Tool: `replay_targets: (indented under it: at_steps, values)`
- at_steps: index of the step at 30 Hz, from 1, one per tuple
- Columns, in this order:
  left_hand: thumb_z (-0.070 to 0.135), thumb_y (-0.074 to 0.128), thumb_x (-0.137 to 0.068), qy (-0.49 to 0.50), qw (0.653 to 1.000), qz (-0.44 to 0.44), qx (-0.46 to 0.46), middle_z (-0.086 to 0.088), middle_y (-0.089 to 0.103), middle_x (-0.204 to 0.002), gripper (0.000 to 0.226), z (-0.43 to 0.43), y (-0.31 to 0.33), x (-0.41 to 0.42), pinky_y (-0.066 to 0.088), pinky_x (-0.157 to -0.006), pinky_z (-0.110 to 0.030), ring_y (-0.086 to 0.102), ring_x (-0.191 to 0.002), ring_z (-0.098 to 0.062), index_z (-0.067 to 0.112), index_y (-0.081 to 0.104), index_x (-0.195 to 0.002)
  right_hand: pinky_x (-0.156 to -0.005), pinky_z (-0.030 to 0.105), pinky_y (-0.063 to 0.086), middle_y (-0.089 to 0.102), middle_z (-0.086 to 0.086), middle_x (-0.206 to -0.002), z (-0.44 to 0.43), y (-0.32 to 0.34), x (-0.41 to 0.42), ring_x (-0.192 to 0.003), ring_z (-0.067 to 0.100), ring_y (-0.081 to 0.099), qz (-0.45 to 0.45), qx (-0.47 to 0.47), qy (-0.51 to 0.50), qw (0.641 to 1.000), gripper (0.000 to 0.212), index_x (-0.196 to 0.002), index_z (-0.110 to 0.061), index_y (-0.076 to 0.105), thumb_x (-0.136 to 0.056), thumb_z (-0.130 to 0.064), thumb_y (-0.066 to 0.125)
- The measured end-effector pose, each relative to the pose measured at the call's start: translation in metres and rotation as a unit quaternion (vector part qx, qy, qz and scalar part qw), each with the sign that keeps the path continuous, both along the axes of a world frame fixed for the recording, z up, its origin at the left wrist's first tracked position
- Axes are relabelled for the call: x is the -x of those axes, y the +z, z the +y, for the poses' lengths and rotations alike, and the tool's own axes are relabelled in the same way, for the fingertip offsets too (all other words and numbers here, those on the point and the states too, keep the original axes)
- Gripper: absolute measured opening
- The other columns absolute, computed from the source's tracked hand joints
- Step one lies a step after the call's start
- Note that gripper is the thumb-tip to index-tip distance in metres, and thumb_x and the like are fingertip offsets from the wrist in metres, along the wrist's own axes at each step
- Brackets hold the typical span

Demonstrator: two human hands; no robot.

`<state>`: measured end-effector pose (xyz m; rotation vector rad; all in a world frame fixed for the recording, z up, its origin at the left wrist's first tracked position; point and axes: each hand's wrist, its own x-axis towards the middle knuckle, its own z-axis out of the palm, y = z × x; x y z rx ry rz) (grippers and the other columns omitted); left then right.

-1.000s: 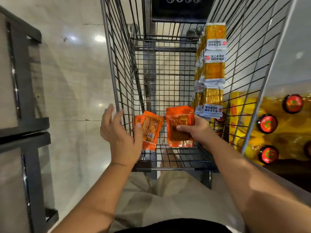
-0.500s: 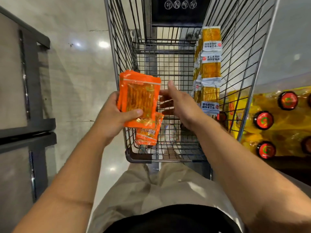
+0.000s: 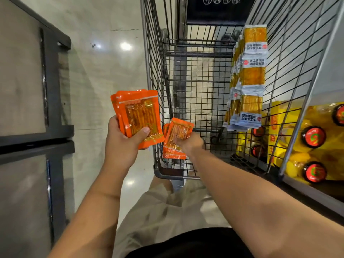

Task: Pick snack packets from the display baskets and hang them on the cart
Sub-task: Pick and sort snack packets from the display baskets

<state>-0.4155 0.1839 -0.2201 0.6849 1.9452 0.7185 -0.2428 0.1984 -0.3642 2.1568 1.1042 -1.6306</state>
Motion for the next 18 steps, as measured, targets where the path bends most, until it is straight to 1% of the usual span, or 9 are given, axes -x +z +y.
replay_targets:
  at_steps: [2,4,6,7,8,10,12,15,18]
  values:
    - [0.021,0.080,-0.086,0.010,1.000,-0.016,0.003,0.004,0.066,-0.127,0.058,-0.003,-0.001,0.005,0.059,-0.088,-0.056,0.068,-0.112,-0.021,0.024,0.047,-0.134,-0.074,0.030,0.053,0.074,0.005,-0.107,-0.001,0.001,0.003,-0.100,0.024,0.070,-0.030,-0.010,-0.001,1.000,0.035,-0.106,-0.013,0.071,-0.087,-0.042,0.076]
    - [0.017,0.079,-0.086,0.027,0.999,-0.046,0.004,0.002,0.068,-0.125,0.056,-0.006,-0.002,0.010,0.061,-0.085,-0.054,0.069,-0.110,-0.023,0.022,0.049,-0.133,-0.069,0.028,0.048,0.073,0.003,-0.104,-0.001,-0.001,0.006,-0.098,0.023,0.071,-0.041,-0.017,-0.002,0.999,0.037,-0.105,-0.015,0.071,-0.084,-0.044,0.078]
    - [0.013,0.080,-0.083,0.043,0.995,-0.094,0.010,0.000,0.070,-0.123,0.056,-0.008,-0.003,0.012,0.063,-0.072,-0.048,0.071,-0.108,-0.027,0.022,0.050,-0.130,-0.071,0.028,0.048,0.072,0.002,-0.104,-0.001,-0.002,0.006,-0.099,0.024,0.070,-0.030,-0.023,-0.049,0.998,0.040,-0.108,-0.015,0.067,-0.080,-0.041,0.083]
    - [0.014,0.082,-0.080,0.050,0.992,-0.119,0.013,-0.001,0.071,-0.123,0.061,-0.010,-0.003,0.014,0.063,-0.068,-0.045,0.071,-0.108,-0.028,0.020,0.051,-0.132,-0.074,0.029,0.048,0.072,0.003,-0.106,-0.001,-0.003,0.007,-0.101,0.024,0.069,-0.020,-0.028,-0.073,0.997,0.042,-0.109,-0.015,0.064,-0.079,-0.037,0.084]
    - [0.017,0.085,-0.075,0.055,0.989,-0.139,0.016,-0.003,0.070,-0.125,0.070,-0.012,-0.003,0.015,0.062,-0.067,-0.046,0.071,-0.108,-0.030,0.019,0.050,-0.136,-0.076,0.029,0.048,0.071,0.003,-0.107,-0.002,-0.003,0.008,-0.102,0.025,0.068,-0.013,-0.030,-0.085,0.996,0.043,-0.111,-0.015,0.062,-0.079,-0.035,0.085]
    - [0.016,0.089,-0.070,0.067,0.983,-0.170,0.017,-0.005,0.070,-0.127,0.079,-0.015,-0.005,0.019,0.061,-0.076,-0.051,0.070,-0.111,-0.030,0.019,0.050,-0.139,-0.078,0.031,0.048,0.069,0.004,-0.110,-0.003,0.000,0.009,-0.104,0.027,0.066,-0.007,-0.034,-0.089,0.995,0.047,-0.113,-0.014,0.059,-0.079,-0.032,0.085]
    - [0.014,0.082,-0.070,0.079,0.976,-0.204,0.011,-0.008,0.070,-0.126,0.076,-0.018,-0.005,0.021,0.059,-0.083,-0.054,0.070,-0.112,-0.030,0.017,0.051,-0.139,-0.078,0.031,0.048,0.068,0.005,-0.112,-0.003,-0.001,0.008,-0.105,0.027,0.066,-0.013,-0.047,-0.090,0.995,0.051,-0.116,-0.014,0.057,-0.077,-0.032,0.086]
    - [0.011,0.078,-0.070,0.083,0.969,-0.235,0.006,-0.010,0.070,-0.126,0.075,-0.022,-0.003,0.023,0.059,-0.087,-0.051,0.069,-0.113,-0.030,0.013,0.052,-0.140,-0.086,0.035,0.054,0.060,0.006,-0.119,-0.003,-0.002,0.009,-0.107,0.027,0.062,-0.062,-0.070,-0.045,0.995,0.059,-0.121,-0.016,0.058,-0.074,-0.037,0.088]
    - [0.007,0.078,-0.071,0.080,0.965,-0.248,0.001,-0.013,0.070,-0.125,0.073,-0.024,-0.002,0.024,0.059,-0.088,-0.046,0.069,-0.113,-0.031,0.009,0.052,-0.139,-0.090,0.041,0.056,0.063,0.004,-0.116,-0.004,-0.005,0.010,-0.104,0.025,0.063,-0.040,-0.072,-0.043,0.996,0.059,-0.120,-0.017,0.056,-0.073,-0.035,0.087]
